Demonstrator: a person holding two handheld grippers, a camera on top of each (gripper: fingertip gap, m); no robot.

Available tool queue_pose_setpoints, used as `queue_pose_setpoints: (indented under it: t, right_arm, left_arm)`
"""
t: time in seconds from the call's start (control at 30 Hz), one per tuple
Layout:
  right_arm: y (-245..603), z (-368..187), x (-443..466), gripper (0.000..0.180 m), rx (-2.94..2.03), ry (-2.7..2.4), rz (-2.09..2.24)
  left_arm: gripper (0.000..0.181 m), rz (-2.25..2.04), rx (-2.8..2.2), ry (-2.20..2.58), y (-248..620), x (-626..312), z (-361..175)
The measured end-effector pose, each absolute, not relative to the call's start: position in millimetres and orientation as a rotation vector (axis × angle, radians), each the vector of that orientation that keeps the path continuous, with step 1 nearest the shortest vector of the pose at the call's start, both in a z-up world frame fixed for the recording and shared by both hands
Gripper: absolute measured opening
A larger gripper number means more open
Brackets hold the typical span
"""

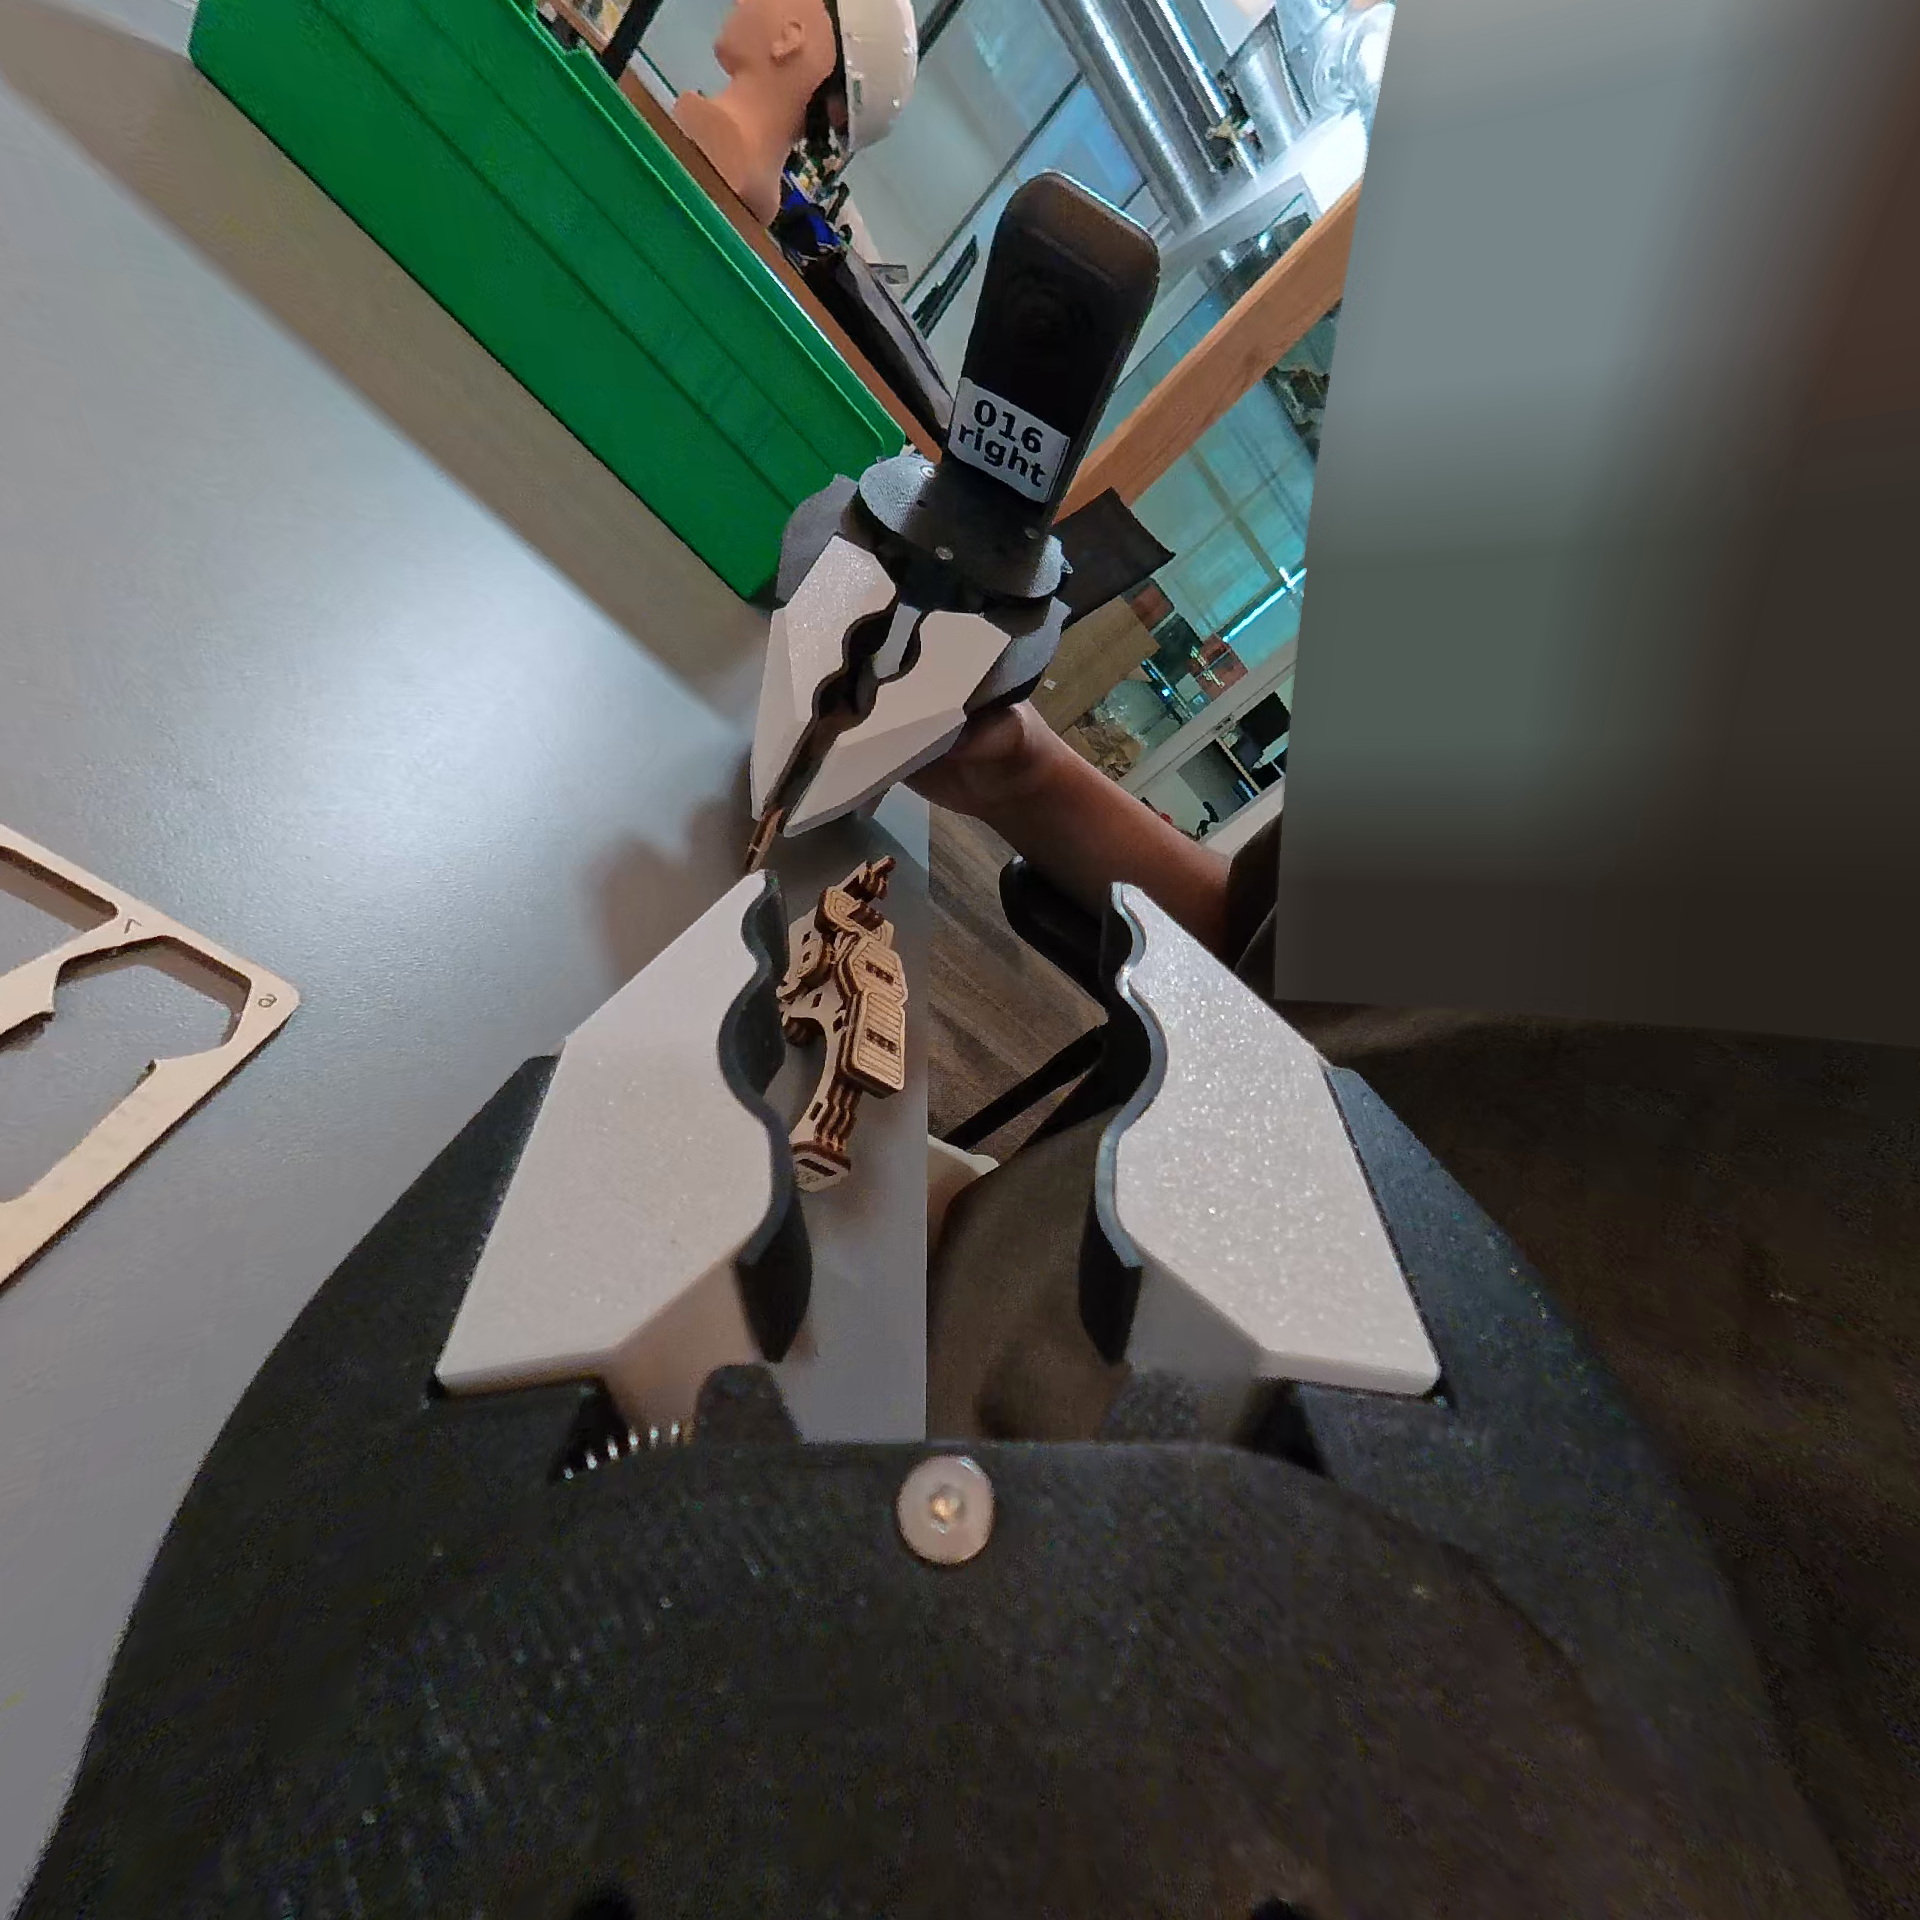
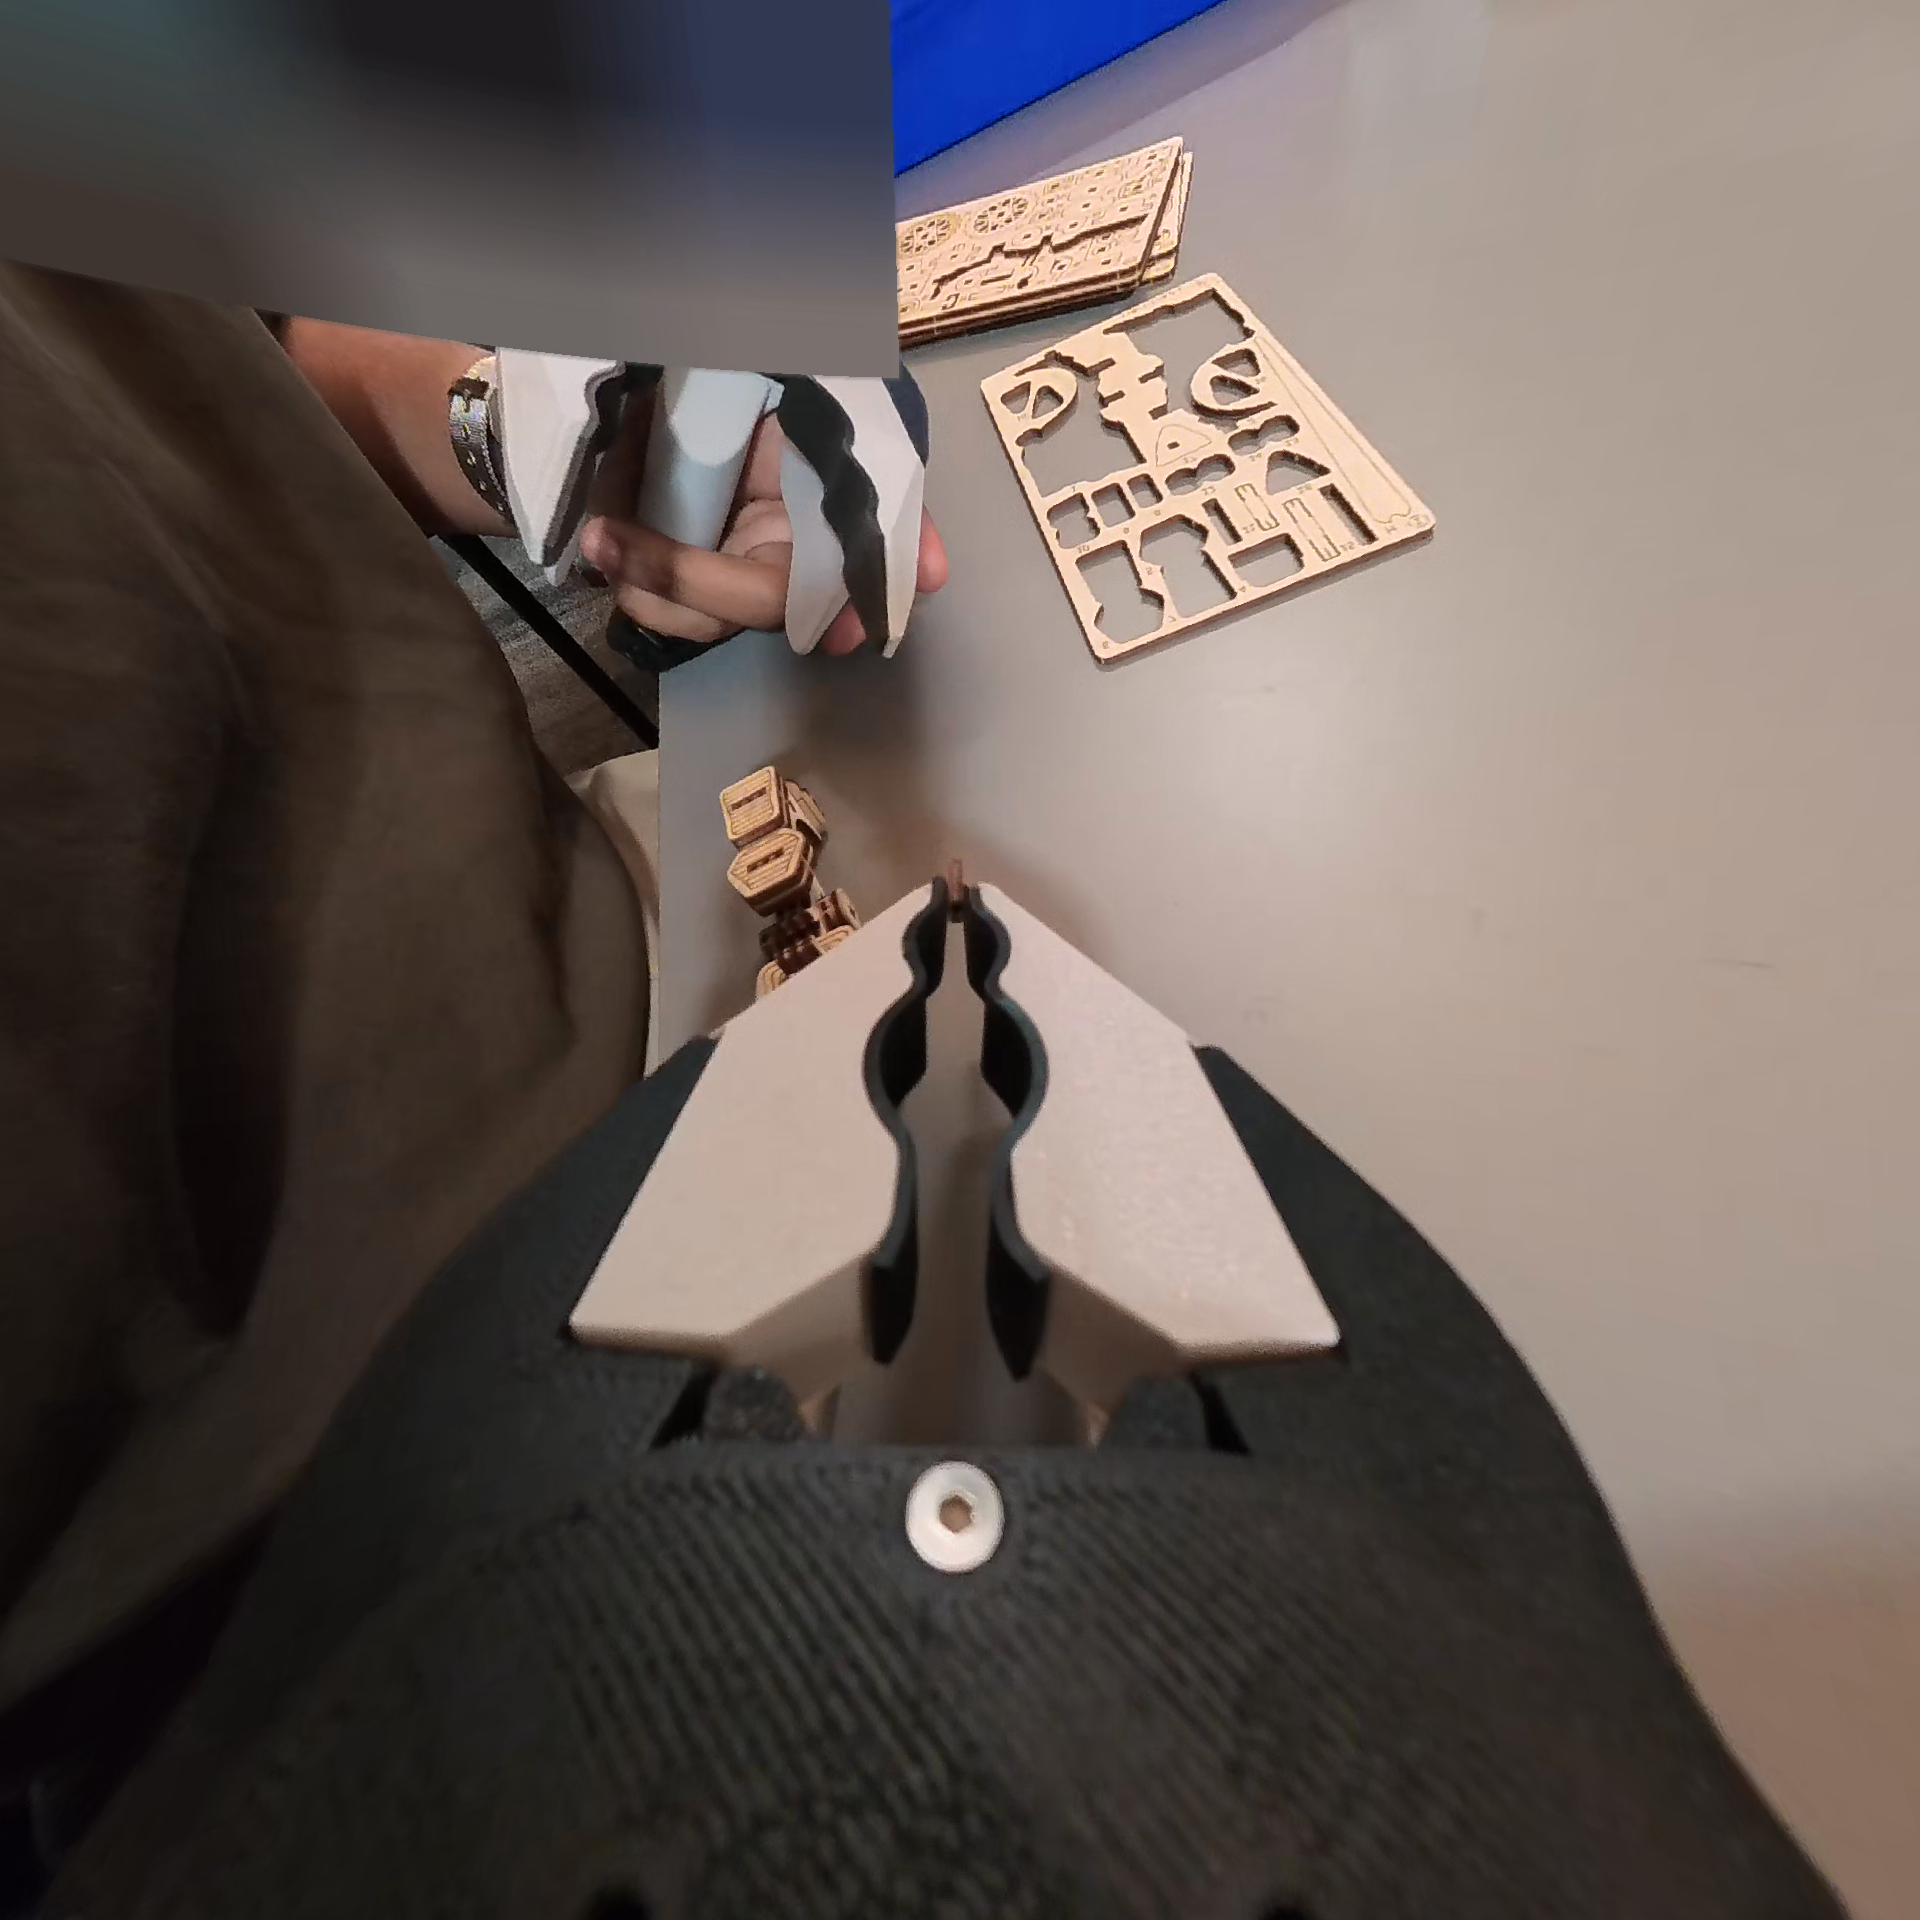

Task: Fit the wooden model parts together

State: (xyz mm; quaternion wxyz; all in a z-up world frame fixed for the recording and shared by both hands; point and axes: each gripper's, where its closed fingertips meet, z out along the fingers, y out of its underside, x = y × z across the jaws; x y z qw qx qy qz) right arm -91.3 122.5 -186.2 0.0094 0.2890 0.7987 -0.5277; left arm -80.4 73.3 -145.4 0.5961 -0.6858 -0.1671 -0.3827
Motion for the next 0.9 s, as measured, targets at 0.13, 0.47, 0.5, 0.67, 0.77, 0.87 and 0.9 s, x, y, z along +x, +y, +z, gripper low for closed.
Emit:
queue_pose_setpoints:
  t: [0.13,0.47,0.5,0.67,0.77,0.87,0.9]
  right_arm:
    - [121.7,-188.9,-91.2,0.002,0.903,2.508,-1.624]
    - [122.1,-188.5,-91.7,0.001,0.907,2.5,-1.63]
    - [122.0,-188.6,-91.7,0.002,0.907,2.5,-1.629]
    - [122.0,-188.9,-91.7,0.001,0.907,2.499,-1.626]
    - [122.0,-188.6,-91.8,0.001,0.909,2.495,-1.628]
    - [122.1,-188.5,-92.0,0.001,0.91,2.492,-1.628]
    - [122.2,-188.5,-91.9,0.001,0.91,2.491,-1.627]
  left_arm:
    - [0.057,-0.889,-1.594,-0.389,73.5,-80.3,-145.7]
    - [0.057,-0.893,-1.594,-0.396,73.8,-81.0,-146.1]
    - [0.057,-0.894,-1.594,-0.397,73.8,-81.1,-146.2]
    - [0.057,-0.896,-1.592,-0.398,73.8,-81.4,-146.1]
    - [0.057,-0.898,-1.59,-0.401,73.7,-81.7,-145.9]
    - [0.057,-0.9,-1.588,-0.402,73.6,-81.9,-145.9]
    - [0.057,-0.901,-1.587,-0.403,73.6,-82.1,-145.8]
